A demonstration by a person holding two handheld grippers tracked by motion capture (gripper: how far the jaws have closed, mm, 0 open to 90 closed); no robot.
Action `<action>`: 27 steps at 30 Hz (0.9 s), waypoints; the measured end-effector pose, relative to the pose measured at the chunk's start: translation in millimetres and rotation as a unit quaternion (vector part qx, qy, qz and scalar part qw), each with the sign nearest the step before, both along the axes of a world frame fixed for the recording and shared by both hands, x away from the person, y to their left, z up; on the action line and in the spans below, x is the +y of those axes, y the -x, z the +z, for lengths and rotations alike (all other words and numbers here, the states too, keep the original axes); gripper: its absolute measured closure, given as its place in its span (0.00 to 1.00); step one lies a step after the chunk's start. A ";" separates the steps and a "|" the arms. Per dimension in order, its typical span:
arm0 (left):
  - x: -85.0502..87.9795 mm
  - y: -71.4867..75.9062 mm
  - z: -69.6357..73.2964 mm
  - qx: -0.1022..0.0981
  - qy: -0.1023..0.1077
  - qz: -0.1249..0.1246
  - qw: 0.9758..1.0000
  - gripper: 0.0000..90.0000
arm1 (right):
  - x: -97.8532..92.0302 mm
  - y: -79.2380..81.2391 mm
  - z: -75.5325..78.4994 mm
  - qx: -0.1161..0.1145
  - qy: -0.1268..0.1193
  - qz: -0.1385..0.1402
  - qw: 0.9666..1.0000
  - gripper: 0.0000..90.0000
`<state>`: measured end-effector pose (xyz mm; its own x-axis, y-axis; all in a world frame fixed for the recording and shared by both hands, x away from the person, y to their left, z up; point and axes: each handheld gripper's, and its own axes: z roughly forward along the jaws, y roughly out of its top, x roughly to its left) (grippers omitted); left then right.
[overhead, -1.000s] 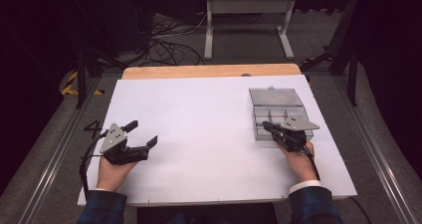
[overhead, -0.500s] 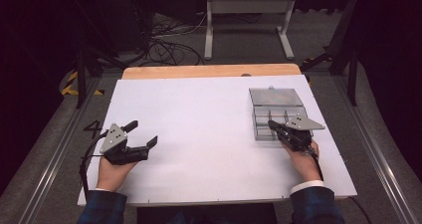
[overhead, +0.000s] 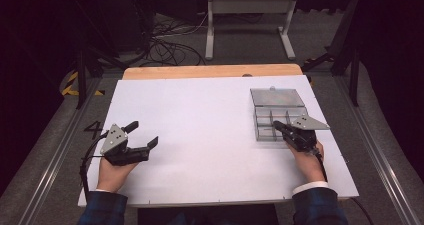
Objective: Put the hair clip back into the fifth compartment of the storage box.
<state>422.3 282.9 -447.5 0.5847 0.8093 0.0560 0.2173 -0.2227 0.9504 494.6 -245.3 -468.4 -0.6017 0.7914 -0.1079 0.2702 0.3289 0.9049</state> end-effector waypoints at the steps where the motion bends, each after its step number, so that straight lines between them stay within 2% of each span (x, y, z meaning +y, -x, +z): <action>1: -0.2 0.1 -0.1 0.001 0.001 0.000 1.000 0.13 | -0.6 -0.3 -0.4 0.002 0.000 -0.001 1.000 1.00; 13: -0.1 0.1 0.0 0.000 -0.001 -0.001 1.000 0.13 | -5.9 -3.1 -3.0 0.023 0.004 -0.014 1.000 1.00; 27: -0.7 0.2 -0.4 0.002 0.000 -0.001 1.000 0.13 | -7.9 -4.4 -4.2 0.032 0.004 -0.023 0.999 1.00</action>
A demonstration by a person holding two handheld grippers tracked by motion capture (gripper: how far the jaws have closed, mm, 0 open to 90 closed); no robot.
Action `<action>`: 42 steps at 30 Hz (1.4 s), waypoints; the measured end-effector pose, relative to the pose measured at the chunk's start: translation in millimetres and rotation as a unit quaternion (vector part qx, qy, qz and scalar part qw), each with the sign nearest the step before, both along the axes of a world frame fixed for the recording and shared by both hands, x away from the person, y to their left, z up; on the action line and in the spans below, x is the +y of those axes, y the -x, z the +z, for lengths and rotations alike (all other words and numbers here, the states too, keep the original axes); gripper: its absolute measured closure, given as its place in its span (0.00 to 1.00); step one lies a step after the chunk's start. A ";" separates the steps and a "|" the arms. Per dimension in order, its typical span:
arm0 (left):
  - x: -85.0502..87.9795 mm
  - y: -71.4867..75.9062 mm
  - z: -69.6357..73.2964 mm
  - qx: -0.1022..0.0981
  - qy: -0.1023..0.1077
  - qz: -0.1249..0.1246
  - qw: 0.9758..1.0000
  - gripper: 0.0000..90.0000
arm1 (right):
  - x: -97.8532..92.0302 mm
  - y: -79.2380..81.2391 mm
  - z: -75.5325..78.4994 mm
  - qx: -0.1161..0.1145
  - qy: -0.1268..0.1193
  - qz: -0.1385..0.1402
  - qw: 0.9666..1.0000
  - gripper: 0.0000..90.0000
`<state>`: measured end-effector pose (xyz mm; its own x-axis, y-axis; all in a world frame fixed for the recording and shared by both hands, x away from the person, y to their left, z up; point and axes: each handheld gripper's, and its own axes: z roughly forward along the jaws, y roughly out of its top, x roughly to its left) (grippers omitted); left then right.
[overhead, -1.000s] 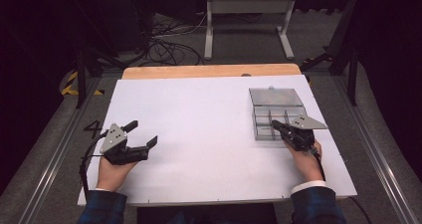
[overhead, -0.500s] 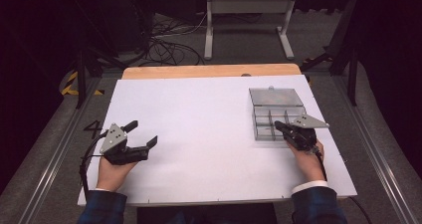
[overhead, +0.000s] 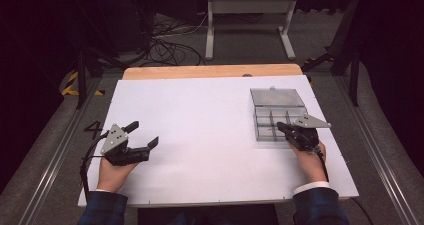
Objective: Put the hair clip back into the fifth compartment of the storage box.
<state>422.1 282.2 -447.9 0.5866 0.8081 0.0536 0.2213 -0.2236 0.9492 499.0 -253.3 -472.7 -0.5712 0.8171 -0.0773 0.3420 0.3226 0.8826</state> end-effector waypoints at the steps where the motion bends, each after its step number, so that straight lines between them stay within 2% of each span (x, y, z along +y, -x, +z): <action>1: 0.0 0.0 -0.1 0.000 0.000 0.000 1.000 0.13 | -0.2 -0.1 -0.1 0.000 0.000 -0.001 1.000 1.00; 42: -0.9 -0.4 -0.7 0.001 -0.002 -0.002 1.000 0.13 | -8.4 -3.8 -3.9 0.022 -0.012 -0.033 0.999 0.99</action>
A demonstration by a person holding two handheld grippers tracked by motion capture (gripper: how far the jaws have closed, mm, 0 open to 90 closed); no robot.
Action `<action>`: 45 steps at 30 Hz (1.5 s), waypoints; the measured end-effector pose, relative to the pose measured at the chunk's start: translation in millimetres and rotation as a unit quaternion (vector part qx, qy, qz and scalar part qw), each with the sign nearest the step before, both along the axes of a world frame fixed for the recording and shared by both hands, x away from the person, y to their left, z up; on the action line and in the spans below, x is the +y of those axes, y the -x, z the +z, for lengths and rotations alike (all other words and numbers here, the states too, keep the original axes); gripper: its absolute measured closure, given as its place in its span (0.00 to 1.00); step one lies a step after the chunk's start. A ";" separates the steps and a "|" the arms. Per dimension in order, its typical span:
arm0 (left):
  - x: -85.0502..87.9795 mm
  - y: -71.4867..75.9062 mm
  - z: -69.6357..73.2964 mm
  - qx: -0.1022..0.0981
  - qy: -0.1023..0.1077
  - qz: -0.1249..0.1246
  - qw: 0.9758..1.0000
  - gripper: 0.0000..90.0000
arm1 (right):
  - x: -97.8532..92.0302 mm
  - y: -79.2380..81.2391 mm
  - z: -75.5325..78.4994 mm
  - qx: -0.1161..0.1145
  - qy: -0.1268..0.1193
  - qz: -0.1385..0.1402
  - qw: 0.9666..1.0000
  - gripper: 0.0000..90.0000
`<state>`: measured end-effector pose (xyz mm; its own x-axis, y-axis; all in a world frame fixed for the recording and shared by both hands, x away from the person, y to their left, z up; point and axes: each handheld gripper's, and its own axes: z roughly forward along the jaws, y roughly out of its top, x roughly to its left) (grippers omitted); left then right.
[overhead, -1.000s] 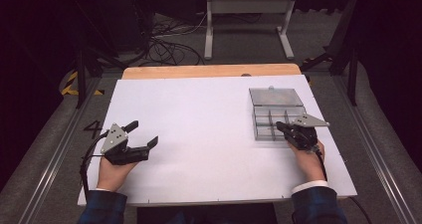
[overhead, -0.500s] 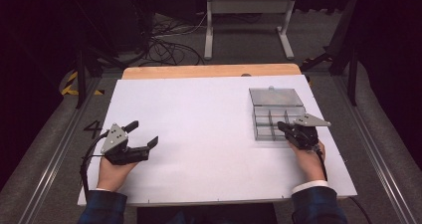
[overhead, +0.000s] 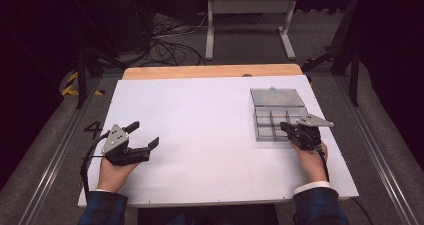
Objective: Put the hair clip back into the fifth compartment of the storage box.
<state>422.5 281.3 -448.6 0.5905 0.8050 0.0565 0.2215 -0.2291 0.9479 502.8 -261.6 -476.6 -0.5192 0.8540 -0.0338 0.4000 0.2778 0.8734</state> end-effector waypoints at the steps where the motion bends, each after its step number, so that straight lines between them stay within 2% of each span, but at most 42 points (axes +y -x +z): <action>1: 0.0 0.0 0.0 0.000 0.000 0.000 1.000 0.13 | -0.1 0.0 -0.1 0.000 -0.001 -0.001 1.000 0.99; 9: -0.2 0.0 -0.1 0.000 0.000 -0.001 1.000 0.13 | -0.4 -0.1 -0.3 0.001 -0.005 0.000 1.000 0.98; 26: 0.0 -0.1 0.0 -0.001 -0.002 -0.001 1.000 0.13 | 0.1 -0.6 -0.8 0.004 -0.012 0.002 1.000 0.89; 45: -0.3 -0.1 -0.3 -0.001 -0.001 -0.001 1.000 0.13 | 1.9 -0.8 -1.0 0.002 -0.023 0.016 1.000 0.72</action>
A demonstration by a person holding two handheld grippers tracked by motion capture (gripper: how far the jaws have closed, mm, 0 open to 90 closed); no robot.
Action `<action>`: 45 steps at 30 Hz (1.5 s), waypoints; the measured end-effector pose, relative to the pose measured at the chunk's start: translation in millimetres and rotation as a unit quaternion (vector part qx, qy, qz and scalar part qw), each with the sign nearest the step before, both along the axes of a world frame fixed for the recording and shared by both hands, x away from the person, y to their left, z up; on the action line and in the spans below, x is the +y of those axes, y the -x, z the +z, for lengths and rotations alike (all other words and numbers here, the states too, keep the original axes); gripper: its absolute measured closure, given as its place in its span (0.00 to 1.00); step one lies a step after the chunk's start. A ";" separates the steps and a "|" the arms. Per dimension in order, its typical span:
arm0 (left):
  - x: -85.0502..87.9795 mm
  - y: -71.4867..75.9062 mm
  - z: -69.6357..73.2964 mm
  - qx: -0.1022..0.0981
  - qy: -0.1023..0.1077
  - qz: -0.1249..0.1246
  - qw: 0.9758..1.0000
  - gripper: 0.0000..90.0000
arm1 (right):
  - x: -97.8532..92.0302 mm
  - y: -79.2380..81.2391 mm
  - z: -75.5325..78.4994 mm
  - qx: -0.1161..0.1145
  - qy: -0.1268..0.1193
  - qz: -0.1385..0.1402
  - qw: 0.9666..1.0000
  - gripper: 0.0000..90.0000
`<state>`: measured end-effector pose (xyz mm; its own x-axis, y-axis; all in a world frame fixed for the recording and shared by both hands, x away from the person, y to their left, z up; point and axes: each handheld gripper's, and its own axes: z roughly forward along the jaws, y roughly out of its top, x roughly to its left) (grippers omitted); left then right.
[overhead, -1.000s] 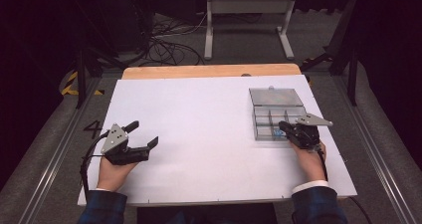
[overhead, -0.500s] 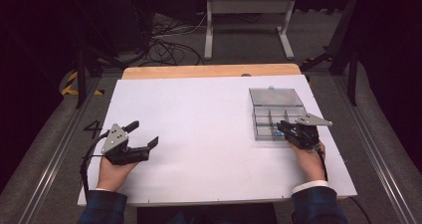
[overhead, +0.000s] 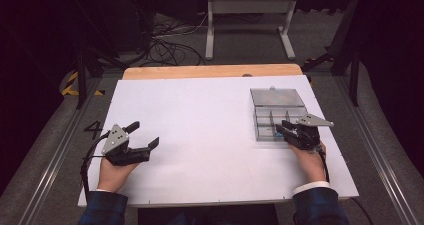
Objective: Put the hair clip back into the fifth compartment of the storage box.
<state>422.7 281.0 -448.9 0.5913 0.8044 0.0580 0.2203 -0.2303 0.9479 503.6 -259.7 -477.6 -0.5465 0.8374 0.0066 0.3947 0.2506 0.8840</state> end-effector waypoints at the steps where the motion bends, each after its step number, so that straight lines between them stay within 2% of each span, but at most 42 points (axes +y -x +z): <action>1: 0.4 -0.2 0.2 -0.001 -0.004 -0.001 1.000 0.13 | 0.1 0.1 0.0 -0.001 0.000 0.000 1.000 0.70; 13: 0.1 -0.3 -0.1 0.000 -0.003 -0.001 1.000 0.13 | 2.9 2.1 1.4 -0.015 -0.011 0.011 1.000 0.57; 23: 0.2 0.0 -0.2 0.001 -0.002 0.000 1.000 0.13 | 3.4 4.0 3.4 -0.029 -0.035 0.020 0.999 0.47; 35: 0.2 0.2 0.0 0.001 -0.001 0.000 1.000 0.13 | 7.7 8.1 6.9 -0.051 -0.050 0.052 0.996 0.35; 45: 0.5 0.1 0.2 -0.002 -0.003 -0.001 1.000 0.13 | 8.4 12.0 10.4 -0.062 -0.068 0.052 0.994 0.24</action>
